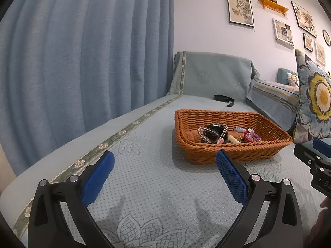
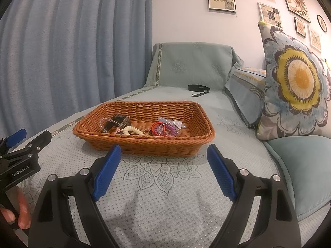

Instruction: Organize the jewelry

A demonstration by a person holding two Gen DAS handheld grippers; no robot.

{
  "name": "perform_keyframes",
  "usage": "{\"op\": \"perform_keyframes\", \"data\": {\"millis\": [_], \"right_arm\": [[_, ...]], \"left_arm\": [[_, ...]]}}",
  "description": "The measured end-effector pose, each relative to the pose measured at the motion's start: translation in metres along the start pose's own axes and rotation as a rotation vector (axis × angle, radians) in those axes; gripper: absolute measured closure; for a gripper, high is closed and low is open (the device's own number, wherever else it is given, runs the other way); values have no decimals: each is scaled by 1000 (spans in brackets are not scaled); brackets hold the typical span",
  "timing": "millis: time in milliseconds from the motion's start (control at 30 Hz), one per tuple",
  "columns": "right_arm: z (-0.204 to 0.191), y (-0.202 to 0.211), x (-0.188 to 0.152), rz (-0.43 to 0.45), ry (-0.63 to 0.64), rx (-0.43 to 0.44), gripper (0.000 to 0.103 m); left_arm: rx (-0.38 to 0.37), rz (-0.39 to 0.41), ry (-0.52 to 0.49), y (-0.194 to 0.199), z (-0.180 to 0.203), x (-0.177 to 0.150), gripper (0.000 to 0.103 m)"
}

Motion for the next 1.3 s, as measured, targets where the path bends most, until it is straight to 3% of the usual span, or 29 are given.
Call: {"op": "perform_keyframes", "data": {"millis": [1300], "right_arm": [[1,-4,0,-8,-2,7,22]], "left_arm": [[-17,29,-18,8,5,-1,8]]}}
Point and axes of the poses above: each gripper's, at about its wrist camera, not at the fingertips, and y roughly against the way its jaws point, z to its right, x to its top, the point moved 1 cm from there along -y, roughly the way its jaws point, and after that the axes turned 3 degrees about z, right-handed, at the moved point
